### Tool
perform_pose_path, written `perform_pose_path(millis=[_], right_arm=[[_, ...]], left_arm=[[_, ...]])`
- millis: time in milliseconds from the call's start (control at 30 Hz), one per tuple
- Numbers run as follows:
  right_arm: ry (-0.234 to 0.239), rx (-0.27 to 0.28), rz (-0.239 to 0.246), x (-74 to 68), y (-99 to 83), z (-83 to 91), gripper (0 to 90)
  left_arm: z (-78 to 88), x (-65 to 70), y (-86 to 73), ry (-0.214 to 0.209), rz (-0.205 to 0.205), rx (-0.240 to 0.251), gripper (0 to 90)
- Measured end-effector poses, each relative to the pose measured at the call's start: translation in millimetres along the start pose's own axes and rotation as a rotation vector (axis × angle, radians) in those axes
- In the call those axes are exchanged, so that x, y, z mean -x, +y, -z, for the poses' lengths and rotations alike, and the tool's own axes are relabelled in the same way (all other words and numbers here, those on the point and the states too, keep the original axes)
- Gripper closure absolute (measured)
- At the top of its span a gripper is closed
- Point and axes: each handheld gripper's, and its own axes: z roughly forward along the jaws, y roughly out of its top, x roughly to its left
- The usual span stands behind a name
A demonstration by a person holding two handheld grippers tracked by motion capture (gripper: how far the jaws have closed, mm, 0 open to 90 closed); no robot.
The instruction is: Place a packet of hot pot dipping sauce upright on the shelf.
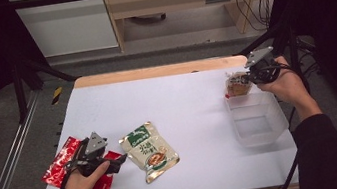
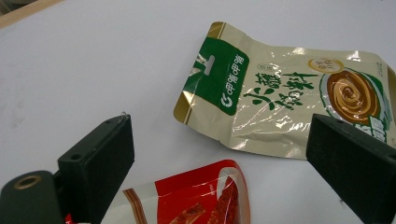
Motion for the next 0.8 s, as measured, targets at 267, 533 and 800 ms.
perform_pose_path(millis=[267, 533, 800], right_arm=[[0.007, -0.003, -0.016, -1.0, -1.2, -5.2, 87.5], [0.014, -0.008, -0.05, 1.6, -4.3, -5.0, 84.1], [0.004, -0.019, -0.111, 1.3, -6.0, -4.2, 63.2]], left_arm=[[0.8, -0.5, 0.0, -0.004, 0.002, 0.002, 7.8], [0.1, -0.6, -0.6, -0.004, 0.003, -0.004, 7.8], [0.3, -0.9, -0.9, -0.005, 0.003, -0.004, 7.8]])
